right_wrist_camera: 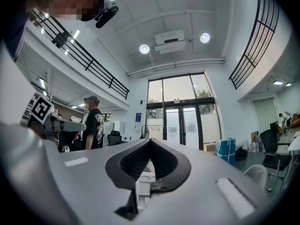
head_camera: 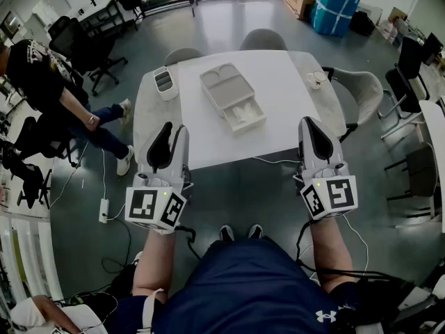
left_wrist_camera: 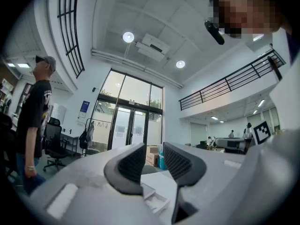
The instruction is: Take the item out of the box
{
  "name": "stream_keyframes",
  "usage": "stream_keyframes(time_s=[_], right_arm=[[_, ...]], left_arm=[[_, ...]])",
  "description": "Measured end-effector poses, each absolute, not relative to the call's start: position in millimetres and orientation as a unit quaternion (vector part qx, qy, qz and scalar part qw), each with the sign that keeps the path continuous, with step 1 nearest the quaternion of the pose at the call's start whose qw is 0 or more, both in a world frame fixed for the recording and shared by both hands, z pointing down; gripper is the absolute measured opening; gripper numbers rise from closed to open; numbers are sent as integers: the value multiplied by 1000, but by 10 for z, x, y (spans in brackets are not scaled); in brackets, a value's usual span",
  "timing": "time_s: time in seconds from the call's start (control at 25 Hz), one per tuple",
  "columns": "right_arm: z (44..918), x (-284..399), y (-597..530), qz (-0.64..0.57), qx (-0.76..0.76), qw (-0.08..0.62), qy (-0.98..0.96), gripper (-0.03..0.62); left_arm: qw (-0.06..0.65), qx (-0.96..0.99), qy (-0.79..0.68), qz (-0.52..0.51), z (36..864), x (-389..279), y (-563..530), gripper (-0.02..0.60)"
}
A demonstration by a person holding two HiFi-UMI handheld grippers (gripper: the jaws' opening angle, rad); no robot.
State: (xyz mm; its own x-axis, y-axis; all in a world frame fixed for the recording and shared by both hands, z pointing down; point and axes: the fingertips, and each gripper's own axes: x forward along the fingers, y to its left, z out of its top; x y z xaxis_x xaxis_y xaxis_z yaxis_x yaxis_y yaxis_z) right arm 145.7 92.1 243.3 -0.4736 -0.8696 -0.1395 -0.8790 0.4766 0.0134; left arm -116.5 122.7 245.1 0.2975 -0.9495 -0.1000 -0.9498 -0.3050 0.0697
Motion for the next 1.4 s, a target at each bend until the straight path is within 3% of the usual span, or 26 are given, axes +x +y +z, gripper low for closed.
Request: stream_keyframes(time_s=[0.56,1.4], right_arm=[[2485,1639,874,10,-511,82,856,3],[2664,1723,389,-1,-488,60,871,3]], left_arm=[[-9,-804,593,47,2542,-1050,1180,130],[-11,-788,614,40,2730,-920,901,130]])
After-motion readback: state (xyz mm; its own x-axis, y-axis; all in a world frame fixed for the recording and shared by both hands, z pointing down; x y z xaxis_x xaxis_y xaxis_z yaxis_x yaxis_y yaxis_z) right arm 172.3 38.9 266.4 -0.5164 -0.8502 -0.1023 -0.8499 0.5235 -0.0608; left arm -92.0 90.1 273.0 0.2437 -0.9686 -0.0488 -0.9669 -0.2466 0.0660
